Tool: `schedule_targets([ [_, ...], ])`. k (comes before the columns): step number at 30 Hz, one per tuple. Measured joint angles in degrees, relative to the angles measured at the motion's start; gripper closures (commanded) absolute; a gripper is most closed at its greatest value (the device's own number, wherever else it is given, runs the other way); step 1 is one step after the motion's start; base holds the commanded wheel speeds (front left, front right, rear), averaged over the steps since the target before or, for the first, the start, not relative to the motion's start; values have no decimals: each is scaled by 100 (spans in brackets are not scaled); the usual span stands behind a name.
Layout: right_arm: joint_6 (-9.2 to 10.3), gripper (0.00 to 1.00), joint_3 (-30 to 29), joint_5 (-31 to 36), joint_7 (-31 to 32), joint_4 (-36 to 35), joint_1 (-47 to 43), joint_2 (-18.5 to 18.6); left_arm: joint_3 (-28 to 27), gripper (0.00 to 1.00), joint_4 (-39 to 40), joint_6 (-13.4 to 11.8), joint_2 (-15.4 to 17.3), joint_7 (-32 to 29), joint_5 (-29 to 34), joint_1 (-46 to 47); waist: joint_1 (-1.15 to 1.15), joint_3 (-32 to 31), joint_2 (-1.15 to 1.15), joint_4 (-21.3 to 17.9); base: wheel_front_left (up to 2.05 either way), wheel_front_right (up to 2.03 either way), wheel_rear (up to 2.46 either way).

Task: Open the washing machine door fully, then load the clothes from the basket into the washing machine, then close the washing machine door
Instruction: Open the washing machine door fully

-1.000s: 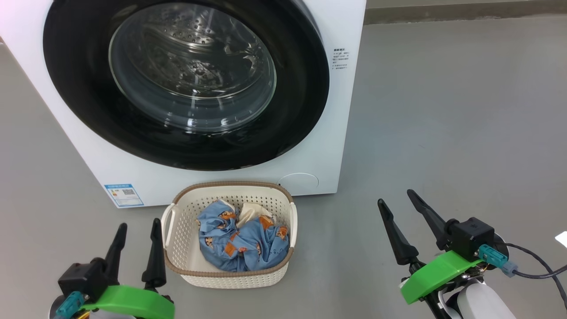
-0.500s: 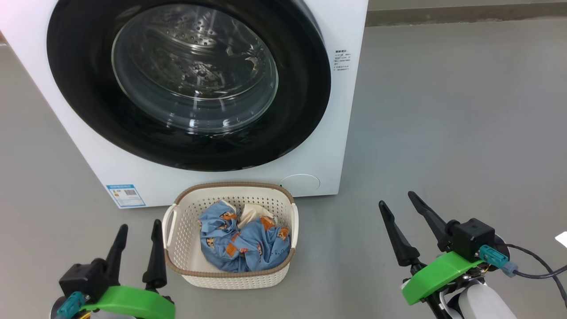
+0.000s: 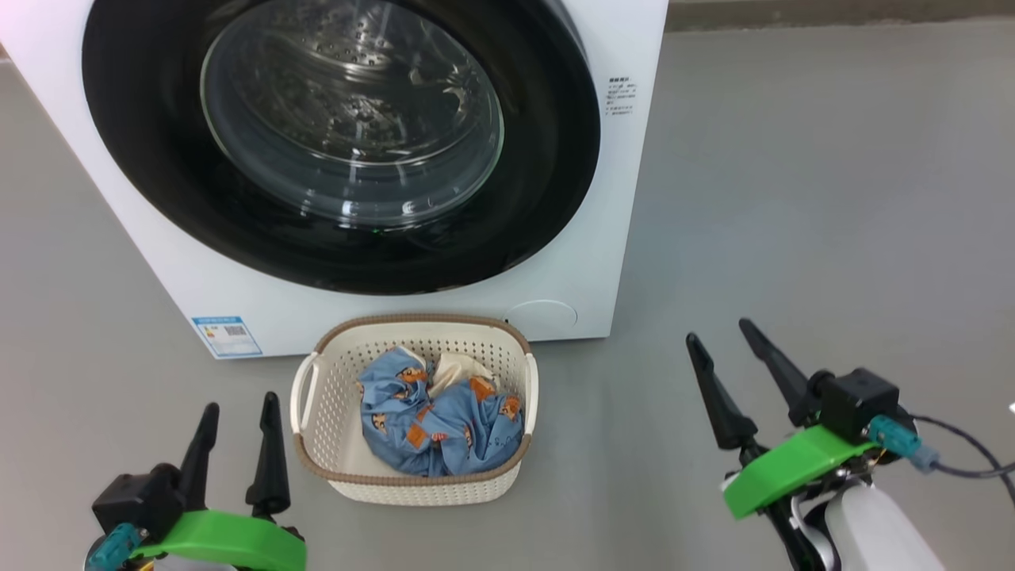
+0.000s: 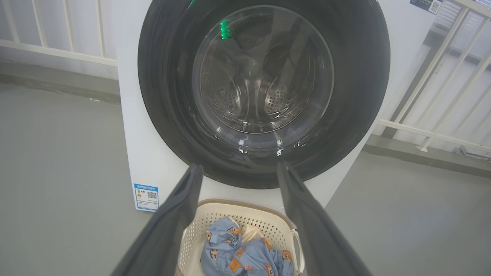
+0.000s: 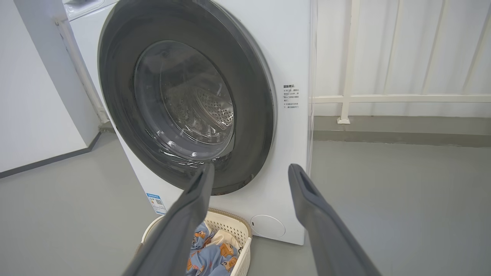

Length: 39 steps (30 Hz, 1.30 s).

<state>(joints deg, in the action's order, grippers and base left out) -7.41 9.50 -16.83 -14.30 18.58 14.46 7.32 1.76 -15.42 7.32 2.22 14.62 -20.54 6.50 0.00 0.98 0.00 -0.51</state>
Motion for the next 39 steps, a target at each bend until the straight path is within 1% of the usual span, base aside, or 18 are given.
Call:
schedule_targets([
  [5, 0, 0, -60, -22, 0, 2, 283, 63, -38, 0, 40, 0, -7, 1, -5, 120, 0, 141, 0, 27, 0, 0, 0],
  [12, 0, 0, -144, -172, -1, 51, 707, 263, -94, 0, 164, 0, -13, 1, 68, 243, 0, 409, 0, 81, 0, 0, 0],
  [15, 0, 0, -257, -524, -1, 29, 931, 267, -153, 0, 248, 0, -13, 1, 116, 351, 0, 555, 0, 109, 0, 0, 0],
  [17, 0, 0, -289, -613, -1, 7, 1112, 321, -158, 0, 265, 0, -14, 1, 122, 417, 0, 660, 0, 129, 0, 0, 0],
  [19, 0, 0, -301, -836, -1, 2, 1277, 388, -158, 0, 280, 0, -18, 1, 122, 472, 0, 762, 0, 154, 0, 0, 0],
  [20, 0, 4, -304, -876, -1, 4, 1347, 433, -158, 0, 288, 0, -19, 1, 122, 495, 0, 810, 0, 169, 0, 0, 0],
  [21, 0, 13, -320, -933, -1, 9, 1417, 466, -157, 0, 298, 0, -22, 1, 122, 524, 0, 856, 0, 185, 0, 0, 0],
  [22, 1, 29, -318, -972, -1, 36, 1493, 515, -157, 0, 308, 0, -27, 1, 122, 552, 0, 900, 0, 203, 0, 0, 0],
  [23, 0, 50, -319, -1001, -2, 58, 1562, 567, -157, 0, 319, 0, -31, 1, 122, 571, 0, 940, 0, 223, 0, 0, 0],
  [25, 0, 70, -349, -1224, -2, 74, 1707, 617, -147, 0, 321, 0, -31, 1, 137, 603, 0, 1016, 0, 264, 0, 0, 0],
  [27, 0, 100, -349, -1345, -2, 100, 1861, 670, -119, 0, 321, 1, -32, 1, 160, 644, 0, 1087, 0, 308, 0, 0, 0],
  [29, 1, 100, -347, -1604, -2, 122, 2007, 734, -100, 0, 323, 1, -32, 1, 160, 675, 0, 1158, 0, 349, 0, 0, 0],
  [30, 1, 100, -347, -1604, -2, 122, 2007, 734, -100, 0, 323, 1, -32, 1, 160, 675, 0, 1158, 0, 349, 0, 0, 0],
  [36, 0, 100, -478, -2526, 10, 170, 2525, 990, -69, 0, 465, 1, -21, 1, 159, 838, 0, 1459, 0, 485, 0, 0, 0],
  [39, 1, 100, -555, -3053, 192, 278, 2758, 1111, -45, 0, 566, 1, 2, 1, 154, 921, 0, 1586, 0, 559, 0, 0, 0],
])
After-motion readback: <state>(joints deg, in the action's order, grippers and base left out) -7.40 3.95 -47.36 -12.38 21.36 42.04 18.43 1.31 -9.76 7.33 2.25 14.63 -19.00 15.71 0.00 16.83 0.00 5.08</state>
